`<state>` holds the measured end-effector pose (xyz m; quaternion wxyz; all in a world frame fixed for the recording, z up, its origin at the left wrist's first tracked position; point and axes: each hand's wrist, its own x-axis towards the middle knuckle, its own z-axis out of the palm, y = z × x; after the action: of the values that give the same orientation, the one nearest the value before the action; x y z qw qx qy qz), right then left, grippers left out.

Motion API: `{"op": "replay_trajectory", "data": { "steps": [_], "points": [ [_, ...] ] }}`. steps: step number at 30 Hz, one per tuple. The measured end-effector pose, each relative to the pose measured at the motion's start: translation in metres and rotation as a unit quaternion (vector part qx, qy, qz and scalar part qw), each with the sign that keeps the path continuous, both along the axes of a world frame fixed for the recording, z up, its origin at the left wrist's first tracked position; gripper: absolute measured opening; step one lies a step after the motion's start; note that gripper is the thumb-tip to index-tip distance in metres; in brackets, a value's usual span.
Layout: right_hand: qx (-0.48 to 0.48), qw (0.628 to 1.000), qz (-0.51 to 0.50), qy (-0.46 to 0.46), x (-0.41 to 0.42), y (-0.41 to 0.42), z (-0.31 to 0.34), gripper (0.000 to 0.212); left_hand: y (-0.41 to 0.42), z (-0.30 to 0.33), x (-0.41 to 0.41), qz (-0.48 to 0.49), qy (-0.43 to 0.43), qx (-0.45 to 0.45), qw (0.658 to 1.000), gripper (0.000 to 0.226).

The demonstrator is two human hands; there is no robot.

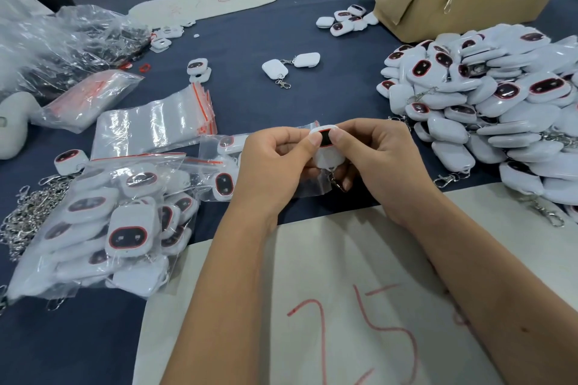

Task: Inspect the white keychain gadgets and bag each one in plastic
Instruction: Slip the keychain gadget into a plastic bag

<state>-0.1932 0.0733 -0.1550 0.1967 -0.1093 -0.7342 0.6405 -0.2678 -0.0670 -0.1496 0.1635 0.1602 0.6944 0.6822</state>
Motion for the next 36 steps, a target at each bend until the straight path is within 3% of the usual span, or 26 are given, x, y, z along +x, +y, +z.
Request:
{"op": "replay_trajectory", "data": {
  "steps": [17, 27, 36],
  "points": [
    [0.056, 0.998, -0.029, -0.020, -0.004, 0.002, -0.006, 0.020, -0.001, -0.003, -0.001, -0.010, -0.004, -0.009, 1.000, 0.010],
    [0.011, 0.999, 0.032, -0.003, -0.003, 0.003, -0.006, 0.014, 0.001, -0.004, -0.002, 0.031, 0.005, 0.023, 0.999, 0.009],
    [0.072, 0.997, 0.019, 0.027, -0.006, 0.004, -0.013, 0.019, 0.002, -0.003, -0.001, 0.039, 0.036, 0.009, 0.999, 0.008]
  ]
}}
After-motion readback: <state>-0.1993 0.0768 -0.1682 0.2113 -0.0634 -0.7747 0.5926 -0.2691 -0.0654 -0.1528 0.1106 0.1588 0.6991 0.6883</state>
